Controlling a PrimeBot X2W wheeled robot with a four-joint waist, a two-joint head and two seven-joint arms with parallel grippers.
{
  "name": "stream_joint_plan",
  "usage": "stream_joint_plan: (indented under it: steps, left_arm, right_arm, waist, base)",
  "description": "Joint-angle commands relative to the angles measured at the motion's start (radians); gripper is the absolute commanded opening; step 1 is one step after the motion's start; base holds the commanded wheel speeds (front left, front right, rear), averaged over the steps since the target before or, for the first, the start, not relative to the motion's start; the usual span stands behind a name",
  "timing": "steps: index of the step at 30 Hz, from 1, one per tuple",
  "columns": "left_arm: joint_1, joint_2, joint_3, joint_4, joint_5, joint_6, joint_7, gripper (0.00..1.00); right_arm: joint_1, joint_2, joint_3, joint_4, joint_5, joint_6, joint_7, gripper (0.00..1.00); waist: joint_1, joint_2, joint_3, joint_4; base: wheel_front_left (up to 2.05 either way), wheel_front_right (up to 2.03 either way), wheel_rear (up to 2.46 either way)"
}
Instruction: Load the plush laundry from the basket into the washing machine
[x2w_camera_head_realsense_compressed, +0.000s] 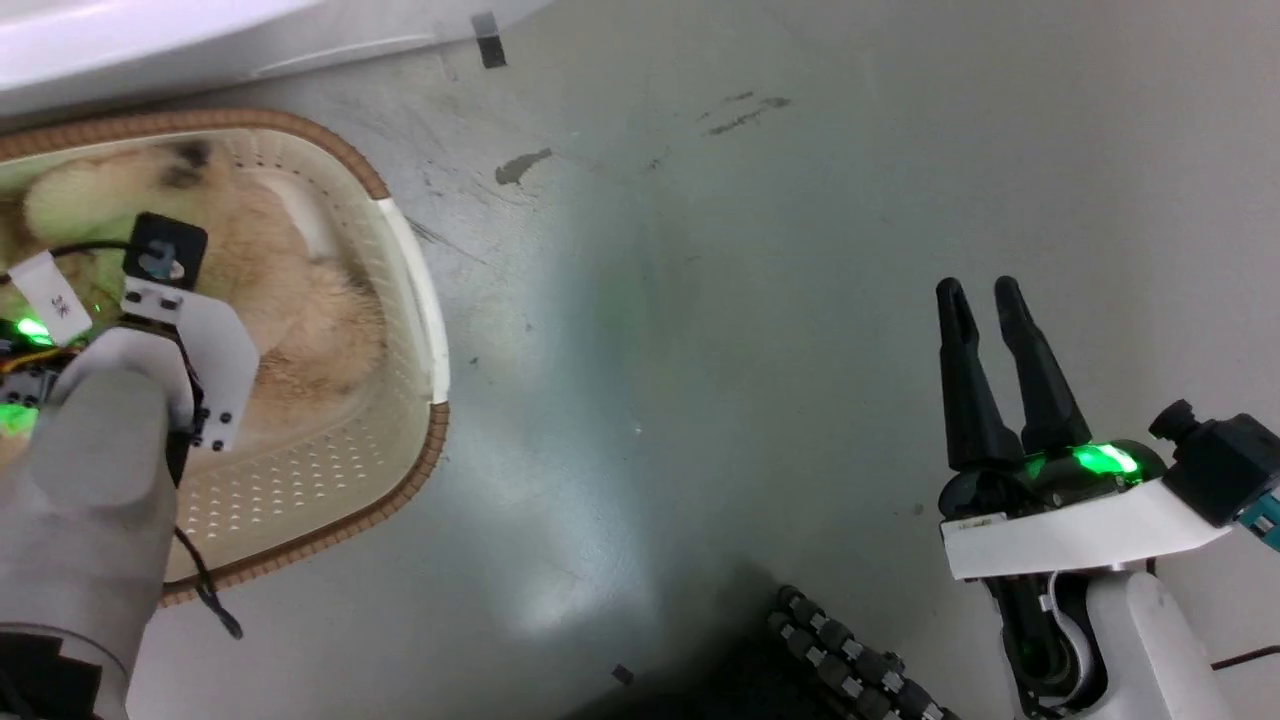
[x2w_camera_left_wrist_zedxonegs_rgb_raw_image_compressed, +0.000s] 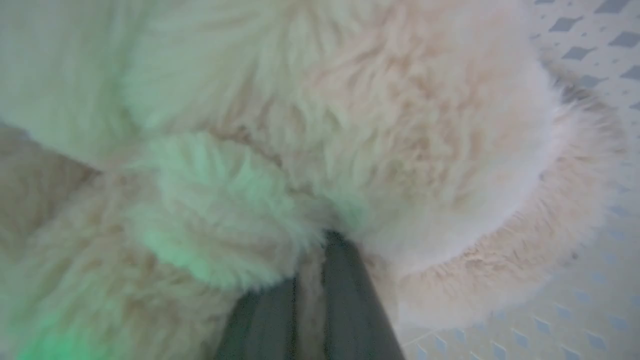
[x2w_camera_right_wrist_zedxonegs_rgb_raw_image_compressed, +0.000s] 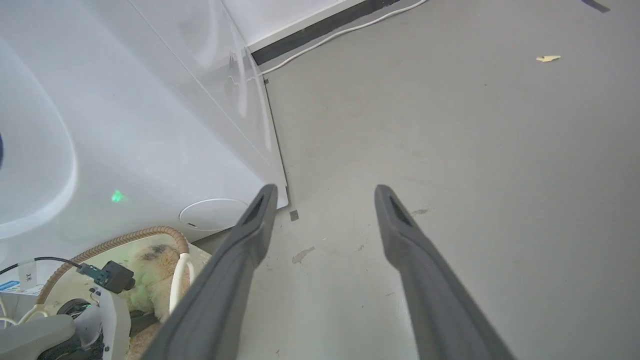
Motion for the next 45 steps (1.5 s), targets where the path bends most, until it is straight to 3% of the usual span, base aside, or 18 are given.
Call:
stream_joint_plan:
  steps: [1, 3, 5, 14, 19, 27, 32, 45]
  left_arm:
    - [0.038, -0.002, -0.001, 0.021, -0.005, -0.003, 0.006, 0.0]
    - [0.049, -0.008, 0.013, 0.014, -0.023, 0.009, -0.028, 0.0]
    - [0.073, -0.038, 0.091, -0.001, -0.106, 0.046, -0.117, 0.0]
    - [0.191, -0.107, 0.111, -0.022, -0.153, 0.038, -0.306, 0.0]
    - [0.285, -0.162, 0.12, -0.094, -0.172, 0.032, -0.335, 0.0]
    - [0.534, -0.215, 0.183, -0.474, -0.156, 0.051, -0.337, 0.0]
    - [0.677, -0.231, 0.214, -0.719, -0.106, 0.026, -0.337, 0.0]
    - [0.835, -0.241, 0.329, -1.104, 0.0, 0.007, -0.337, 0.0]
  right_arm:
    - [-0.015, 0.004, -0.002, 0.001, 0.0, 0.001, -0.005, 1.0]
    - [-0.013, 0.004, -0.006, 0.003, -0.007, 0.001, -0.005, 1.0]
    - [-0.002, 0.004, -0.026, 0.01, -0.022, 0.001, -0.005, 1.0]
    - [0.054, 0.004, -0.095, 0.022, -0.102, 0.001, -0.005, 1.0]
    - [0.103, 0.004, -0.161, 0.021, -0.161, 0.001, -0.005, 1.0]
    - [0.181, 0.004, -0.218, 0.003, -0.24, 0.001, -0.005, 1.0]
    - [0.212, 0.004, -0.255, -0.009, -0.27, 0.001, -0.005, 1.0]
    - [0.26, 0.004, -0.244, -0.025, -0.292, 0.001, -0.005, 1.0]
  waist:
    - [0.0, -0.0001, -0.011, 0.008]
    - [0.0, -0.0001, -0.034, 0.019]
    - [0.0, -0.0001, -0.084, 0.047]
    - [0.0, -0.0001, -0.276, 0.148]
    - [0.0, -0.0001, -0.412, 0.23]
    - [0.0, -0.0001, -0.597, 0.344]
    - [0.0, -0.0001, -0.667, 0.396]
    - [0.0, -0.0001, -0.739, 0.419]
  base:
    - [0.0, 0.0, 0.0]
    - [0.0, 0.0, 0.0]
    - [0.0, 0.0, 0.0]
    - [0.0, 0.0, 0.0]
    - [0.0, 0.0, 0.0]
    - [0.0, 0.0, 0.0]
    - [0.0, 0.0, 0.0]
    - [0.0, 0.0, 0.0]
